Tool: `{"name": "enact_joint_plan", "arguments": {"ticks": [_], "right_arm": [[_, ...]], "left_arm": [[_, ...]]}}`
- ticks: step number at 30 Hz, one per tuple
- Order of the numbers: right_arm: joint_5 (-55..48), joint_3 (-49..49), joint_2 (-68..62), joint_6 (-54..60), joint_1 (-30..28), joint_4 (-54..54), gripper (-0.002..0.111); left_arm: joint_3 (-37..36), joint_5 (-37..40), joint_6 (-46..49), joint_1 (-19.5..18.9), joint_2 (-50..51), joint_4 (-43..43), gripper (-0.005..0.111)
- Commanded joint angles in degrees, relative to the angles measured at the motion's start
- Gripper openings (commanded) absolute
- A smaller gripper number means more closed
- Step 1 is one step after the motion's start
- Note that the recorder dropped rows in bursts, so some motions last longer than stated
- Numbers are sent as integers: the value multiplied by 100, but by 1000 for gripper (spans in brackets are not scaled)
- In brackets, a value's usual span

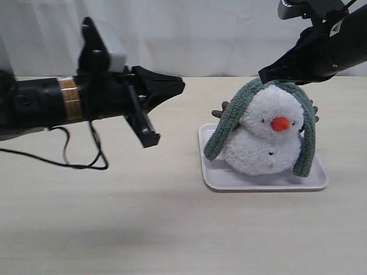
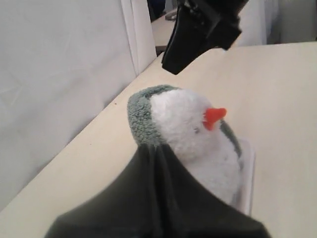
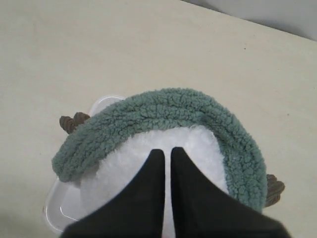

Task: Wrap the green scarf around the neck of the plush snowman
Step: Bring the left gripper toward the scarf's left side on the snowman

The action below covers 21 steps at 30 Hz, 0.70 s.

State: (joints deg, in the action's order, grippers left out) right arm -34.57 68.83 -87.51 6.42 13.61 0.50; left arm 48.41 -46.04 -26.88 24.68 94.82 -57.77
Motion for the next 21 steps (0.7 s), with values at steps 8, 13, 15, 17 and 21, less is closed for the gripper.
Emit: {"name": "enact_joint_plan", "arguments": {"ticks": [8,13,15,17,21], "right_arm": [[-110,41,-360,43,-17,32,4],[-277,110,-346,43,-17,32,4],[-319,110,-346,43,-17,32,4],[-369,110,-346,43,-17,32,4],[-371,110,-346,43,-17,32,4]], "left_arm": [[1792,807,-109,673,1533,-153,41],[2348,1593,-167,1173,1948,-131,44],[2647,1817,-167,1279,2153,-91,44],[2937,1941,-167,1278,2325,397,44],[3259,2010,-917,1278,2620,79,44]]}}
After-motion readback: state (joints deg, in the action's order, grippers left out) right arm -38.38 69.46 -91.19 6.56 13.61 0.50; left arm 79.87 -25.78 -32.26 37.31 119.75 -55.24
